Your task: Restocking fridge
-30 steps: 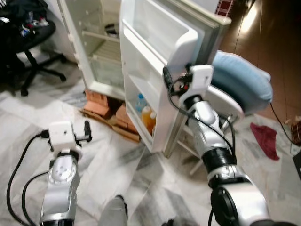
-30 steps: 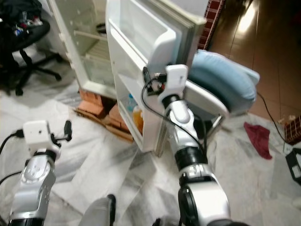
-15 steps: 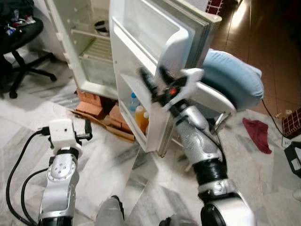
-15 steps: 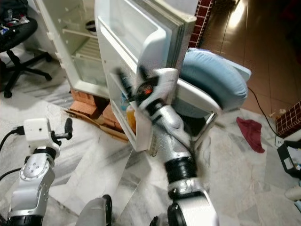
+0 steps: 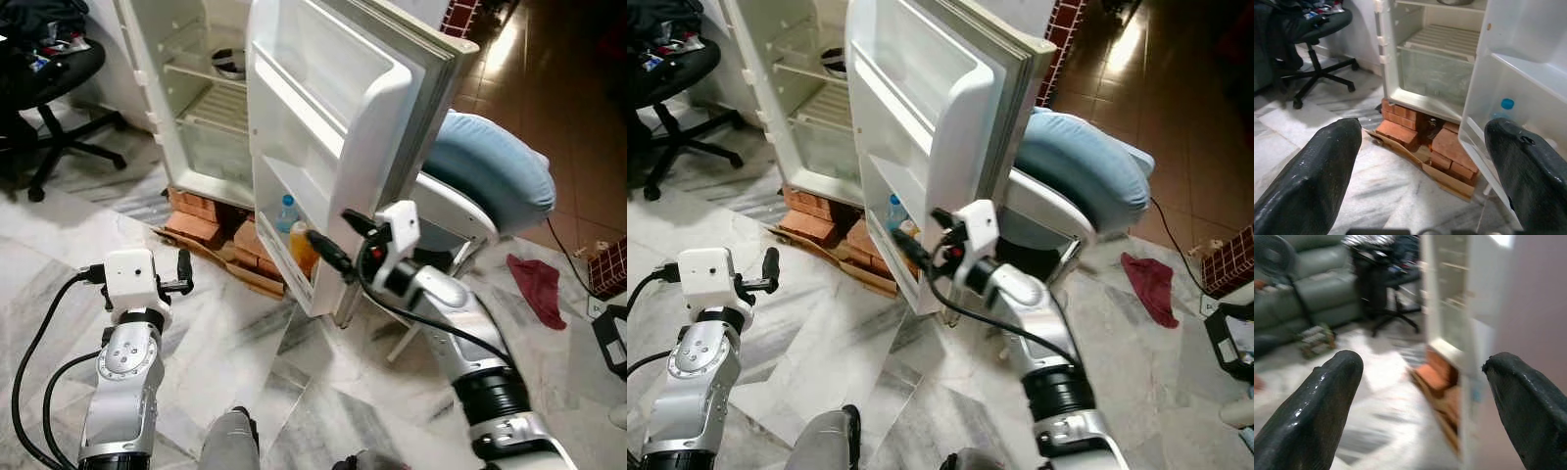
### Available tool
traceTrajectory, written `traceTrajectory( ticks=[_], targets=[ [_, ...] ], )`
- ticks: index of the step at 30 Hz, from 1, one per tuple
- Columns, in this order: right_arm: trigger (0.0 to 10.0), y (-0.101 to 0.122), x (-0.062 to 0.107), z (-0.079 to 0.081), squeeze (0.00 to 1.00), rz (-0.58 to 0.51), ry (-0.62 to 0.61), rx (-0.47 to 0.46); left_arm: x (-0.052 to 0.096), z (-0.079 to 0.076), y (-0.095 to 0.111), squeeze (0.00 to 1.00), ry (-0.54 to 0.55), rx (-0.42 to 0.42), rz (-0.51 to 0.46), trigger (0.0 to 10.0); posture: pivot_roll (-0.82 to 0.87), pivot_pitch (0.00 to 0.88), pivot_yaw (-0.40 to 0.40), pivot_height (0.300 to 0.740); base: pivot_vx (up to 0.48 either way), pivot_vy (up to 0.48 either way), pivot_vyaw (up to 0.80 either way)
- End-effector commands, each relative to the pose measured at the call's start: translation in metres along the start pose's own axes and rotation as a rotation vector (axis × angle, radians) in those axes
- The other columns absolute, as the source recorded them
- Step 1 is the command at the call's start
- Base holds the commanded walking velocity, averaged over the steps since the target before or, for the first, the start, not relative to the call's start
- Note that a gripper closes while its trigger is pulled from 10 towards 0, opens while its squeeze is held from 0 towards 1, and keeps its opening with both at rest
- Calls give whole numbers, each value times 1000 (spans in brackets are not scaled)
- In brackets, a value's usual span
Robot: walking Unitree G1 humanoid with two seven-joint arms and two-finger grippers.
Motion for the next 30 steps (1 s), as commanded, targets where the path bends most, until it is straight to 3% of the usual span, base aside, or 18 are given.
traceTrajectory(
  ticks=[1, 2, 4, 6, 7, 10, 17, 19, 20, 21, 23, 24, 25, 28, 30],
  targets=[
    [10000, 10, 7, -25, 0, -11, -95, 43, 0, -2, -1, 0, -16, -8, 8, 10000, 76, 81, -51, 740, 0, 0, 0],
    [10000, 10, 7, -25, 0, -11, -95, 43, 0, -2, -1, 0, -16, -8, 8, 10000, 76, 81, -51, 740, 0, 0, 0],
    [10000, 21, 13, -44, 0, -20, -162, 83, -1, -4, 3, 0, -32, -1, -8, 10000, 73, 88, -49, 740, 0, 0, 0],
    [10000, 27, 13, -51, 0, -34, -198, 98, -1, -5, 4, 0, -35, -3, -11, 10000, 73, 92, -48, 740, 0, 0, 0],
    [10000, 42, 12, -62, 0, -83, -265, 127, -2, -6, 3, 0, -40, -6, -8, 10000, 73, 92, -48, 740, 0, 0, 0],
    [10000, 66, 8, -70, 0, -173, -341, 157, -2, -7, 3, 0, -43, -10, -3, 10000, 76, 87, -47, 740, 0, 0, 0],
    [10000, 104, -5, -65, 0, -319, -370, 126, -3, -7, 3, 0, -39, -11, 2, 10000, 89, 85, -55, 740, 0, 0, 0],
    [10000, 108, -13, -60, 0, -335, -342, 51, -3, -7, 3, 0, -37, -8, -1, 10000, 91, 85, -57, 740, 0, 0, 0],
    [10000, 113, -19, -50, 0, -358, -275, -18, -2, -7, 3, 0, -37, -8, -2, 10000, 91, 85, -57, 740, 0, 0, 0],
    [10000, 113, -19, -50, 0, -358, -275, -18, -2, -7, 3, 0, -37, -8, -2, 10000, 91, 85, -57, 740, 0, 0, 0],
    [10000, 123, -32, -1, 0, -382, 9, -145, -3, -7, 3, 0, -40, -6, 0, 10000, 88, 83, -61, 740, 0, 0, 0],
    [10000, 123, -32, -1, 0, -382, 9, -145, -3, -7, 3, 0, -40, -6, 0, 10000, 88, 83, -61, 740, 0, 0, 0],
    [10000, 125, -31, 27, 0, -388, 158, -212, -3, -8, 3, 0, -42, -4, 0, 10000, 84, 80, -64, 740, 0, 0, 0],
    [10000, 124, -25, 63, 0, -373, 351, -290, -3, -9, 3, 0, -44, -3, 1, 10000, 84, 80, -64, 740, 0, 0, 0],
    [10000, 112, -16, 92, 0, -319, 491, -310, -4, -9, 4, 0, -43, 2, -8, 10000, 81, 79, -64, 740, 0, 0, 0]
  ],
)
Point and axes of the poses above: a point about 5 cm out from each wrist's last joint towards the gripper, its own x axis pointing back from the gripper into the wrist, its own y axis along the axis of the wrist's last joint, z = x × y, the point moved 5 cm from there along -x, pointing out of the wrist towards the gripper, and after that the axes turned 11 degrees about -x, right-handed, at the moved point
